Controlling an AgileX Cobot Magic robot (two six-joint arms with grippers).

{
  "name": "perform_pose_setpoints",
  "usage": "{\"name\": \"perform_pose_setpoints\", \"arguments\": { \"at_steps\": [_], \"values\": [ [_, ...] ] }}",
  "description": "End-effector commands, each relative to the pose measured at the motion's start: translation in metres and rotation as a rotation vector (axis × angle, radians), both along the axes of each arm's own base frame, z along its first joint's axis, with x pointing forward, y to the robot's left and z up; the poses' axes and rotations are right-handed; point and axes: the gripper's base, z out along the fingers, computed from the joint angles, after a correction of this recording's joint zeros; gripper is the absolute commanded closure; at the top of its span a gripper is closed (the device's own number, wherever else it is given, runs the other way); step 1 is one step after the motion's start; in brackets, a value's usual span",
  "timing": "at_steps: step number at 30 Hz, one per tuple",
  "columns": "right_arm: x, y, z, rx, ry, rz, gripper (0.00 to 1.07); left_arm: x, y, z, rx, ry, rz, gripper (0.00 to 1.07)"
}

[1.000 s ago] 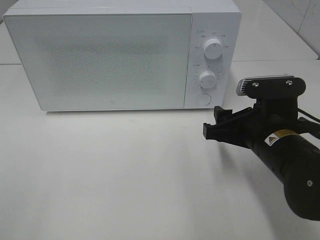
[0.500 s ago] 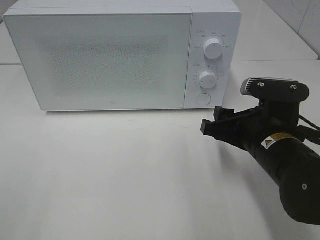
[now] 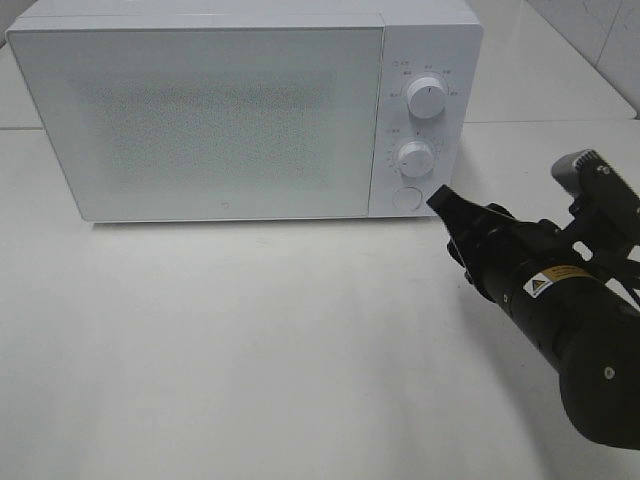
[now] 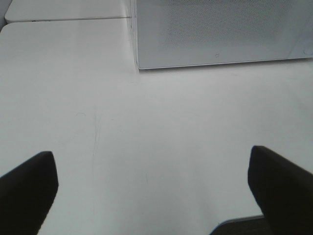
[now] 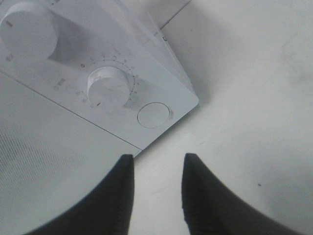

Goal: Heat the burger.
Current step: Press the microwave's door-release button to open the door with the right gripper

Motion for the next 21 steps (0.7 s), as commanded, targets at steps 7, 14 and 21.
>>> {"name": "perform_pose_setpoints", "arguments": {
  "at_steps": [7, 14, 21],
  "values": [
    [0.0015, 0.0025, 0.0017, 0.472, 0.010, -0.161, 1.00, 0.0005, -0.0002, 0.0003, -0.010, -0.013, 0.003, 0.09],
    [0.0011, 0.0034, -0.0002, 0.538, 0.040, -0.178, 1.07, 0.0005, -0.0002, 0.0003, -0.010, -0.013, 0.003, 0.09],
    [0.0016, 0.0037, -0.0013, 0.561, 0.046, -0.192, 1.07, 0.0005, -0.0002, 0.0003, -0.010, -0.013, 0.003, 0.09]
  ]
}}
